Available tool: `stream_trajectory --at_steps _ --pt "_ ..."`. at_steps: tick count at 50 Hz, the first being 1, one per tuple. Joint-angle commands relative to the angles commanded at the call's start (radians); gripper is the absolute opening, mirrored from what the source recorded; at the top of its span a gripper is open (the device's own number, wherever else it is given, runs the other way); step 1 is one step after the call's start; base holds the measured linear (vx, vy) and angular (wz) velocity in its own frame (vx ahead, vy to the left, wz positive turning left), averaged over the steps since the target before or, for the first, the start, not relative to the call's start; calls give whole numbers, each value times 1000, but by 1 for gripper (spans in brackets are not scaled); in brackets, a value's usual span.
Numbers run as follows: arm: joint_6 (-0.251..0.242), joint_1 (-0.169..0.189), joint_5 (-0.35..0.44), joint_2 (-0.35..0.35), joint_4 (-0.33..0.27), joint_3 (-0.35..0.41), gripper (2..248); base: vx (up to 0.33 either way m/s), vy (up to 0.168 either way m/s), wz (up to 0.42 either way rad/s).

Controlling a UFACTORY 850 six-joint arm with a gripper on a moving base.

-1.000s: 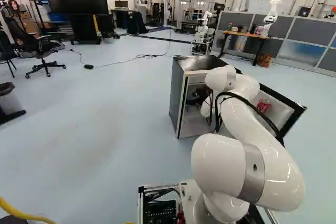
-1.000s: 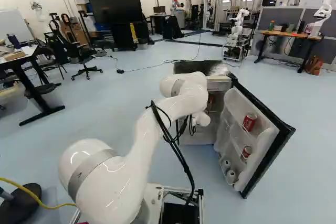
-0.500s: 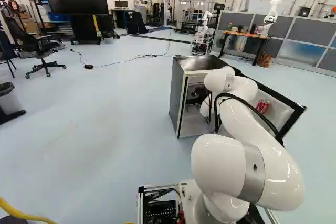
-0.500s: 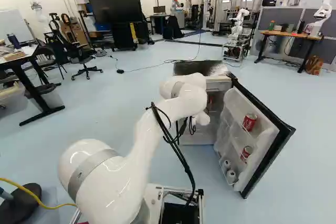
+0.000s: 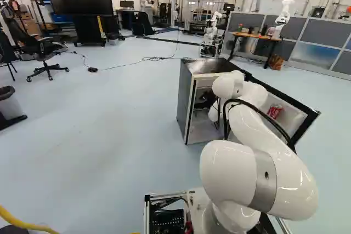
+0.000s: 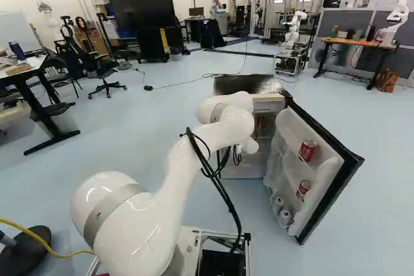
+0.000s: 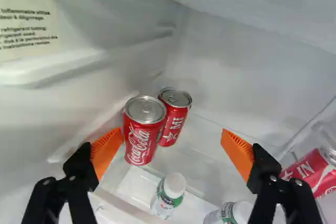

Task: Grab a drink from the fridge

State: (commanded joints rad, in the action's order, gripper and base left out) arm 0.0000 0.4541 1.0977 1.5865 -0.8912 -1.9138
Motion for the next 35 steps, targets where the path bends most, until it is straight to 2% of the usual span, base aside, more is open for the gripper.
stream_trajectory --at_steps 35 --pt "0 -5 0 12 0 -21 247 0 0 0"
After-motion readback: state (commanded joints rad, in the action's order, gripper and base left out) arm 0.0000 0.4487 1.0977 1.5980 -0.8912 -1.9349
